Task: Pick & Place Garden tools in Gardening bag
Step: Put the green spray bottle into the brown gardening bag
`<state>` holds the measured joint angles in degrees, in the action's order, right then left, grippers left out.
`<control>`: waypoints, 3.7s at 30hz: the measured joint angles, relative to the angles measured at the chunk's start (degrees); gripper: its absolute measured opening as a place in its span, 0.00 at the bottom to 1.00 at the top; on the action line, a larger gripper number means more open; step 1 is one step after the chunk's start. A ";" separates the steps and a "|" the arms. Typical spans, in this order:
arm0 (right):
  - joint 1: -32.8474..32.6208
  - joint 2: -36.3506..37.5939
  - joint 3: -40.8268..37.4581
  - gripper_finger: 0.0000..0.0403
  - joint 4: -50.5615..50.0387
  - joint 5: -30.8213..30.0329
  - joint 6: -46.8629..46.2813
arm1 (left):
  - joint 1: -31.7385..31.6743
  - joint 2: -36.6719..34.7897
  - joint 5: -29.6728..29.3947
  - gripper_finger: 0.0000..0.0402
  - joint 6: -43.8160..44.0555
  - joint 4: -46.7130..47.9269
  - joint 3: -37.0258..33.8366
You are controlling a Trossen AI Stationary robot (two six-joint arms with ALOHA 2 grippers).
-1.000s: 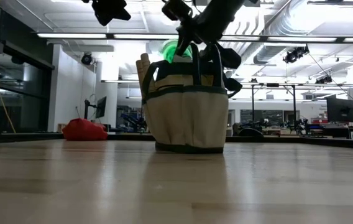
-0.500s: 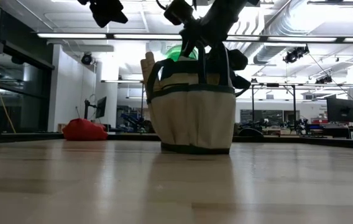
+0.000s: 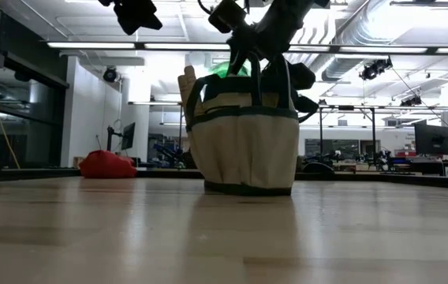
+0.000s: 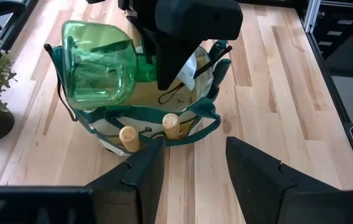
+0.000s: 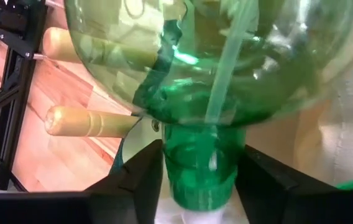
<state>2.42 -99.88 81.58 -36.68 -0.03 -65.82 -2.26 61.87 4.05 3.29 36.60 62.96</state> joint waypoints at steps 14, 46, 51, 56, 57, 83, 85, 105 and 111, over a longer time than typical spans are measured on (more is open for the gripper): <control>0.00 1.48 0.00 0.51 -0.33 0.02 1.06 | 0.01 0.00 1.36 0.42 0.00 0.01 0.00; -0.16 11.49 0.02 0.01 8.41 -11.52 22.12 | 0.02 -1.51 -0.79 0.42 0.20 0.46 -0.07; 0.88 11.37 0.02 0.01 9.11 -16.37 24.14 | 0.02 -1.51 -0.79 0.42 1.09 0.46 -0.07; 2.72 10.66 0.02 0.01 9.17 -14.82 25.53 | 0.02 -1.51 -1.96 0.42 1.49 0.42 -0.07; 3.01 10.49 0.02 0.01 9.24 -13.95 25.51 | 0.02 -1.51 -2.01 0.42 1.50 0.43 -0.07; 3.76 4.31 0.00 0.01 4.36 -4.05 19.54 | 0.02 -1.51 -2.19 0.42 3.29 0.39 -0.04; 3.76 4.31 0.00 0.01 3.72 -3.91 19.54 | 0.02 -1.51 -2.19 0.42 3.50 0.39 -0.02; 4.03 0.74 0.00 0.01 6.32 -5.39 23.47 | 0.01 -1.51 -2.21 0.42 4.50 0.35 0.02; 3.98 0.00 0.00 0.01 3.80 -4.58 22.56 | 0.01 -1.51 -2.19 0.42 4.55 0.37 0.02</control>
<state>6.40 -99.88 81.58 -32.88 -4.60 -43.27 -2.25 60.36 1.87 7.84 36.97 62.98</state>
